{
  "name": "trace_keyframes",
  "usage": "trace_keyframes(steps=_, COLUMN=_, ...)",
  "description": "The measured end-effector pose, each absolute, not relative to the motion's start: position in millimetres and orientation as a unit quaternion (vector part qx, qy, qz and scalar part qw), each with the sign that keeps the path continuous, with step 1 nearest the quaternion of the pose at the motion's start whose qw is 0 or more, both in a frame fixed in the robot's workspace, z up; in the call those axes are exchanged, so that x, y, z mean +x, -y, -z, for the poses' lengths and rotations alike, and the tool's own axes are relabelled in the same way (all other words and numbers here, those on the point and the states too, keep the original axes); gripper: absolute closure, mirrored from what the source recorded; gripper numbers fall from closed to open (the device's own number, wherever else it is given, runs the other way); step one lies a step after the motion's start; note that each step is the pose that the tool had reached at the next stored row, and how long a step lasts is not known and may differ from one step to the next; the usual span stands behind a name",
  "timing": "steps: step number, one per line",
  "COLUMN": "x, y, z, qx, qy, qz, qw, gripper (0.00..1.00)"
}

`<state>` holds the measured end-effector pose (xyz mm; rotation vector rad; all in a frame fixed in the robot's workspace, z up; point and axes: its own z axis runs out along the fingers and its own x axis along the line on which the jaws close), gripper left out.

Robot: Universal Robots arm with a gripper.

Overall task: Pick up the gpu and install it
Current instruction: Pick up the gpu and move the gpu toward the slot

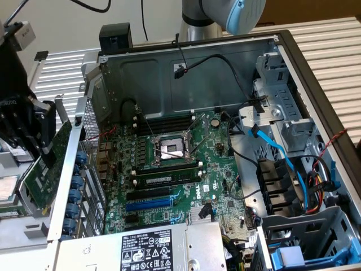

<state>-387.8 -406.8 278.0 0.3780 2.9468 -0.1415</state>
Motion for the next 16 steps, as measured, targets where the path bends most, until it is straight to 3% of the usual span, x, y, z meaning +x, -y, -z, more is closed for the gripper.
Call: trace_keyframes(steps=16, x=-389, y=409, z=-351, qx=0.127, qy=-0.987, qz=0.047, qw=0.083, gripper=0.73)
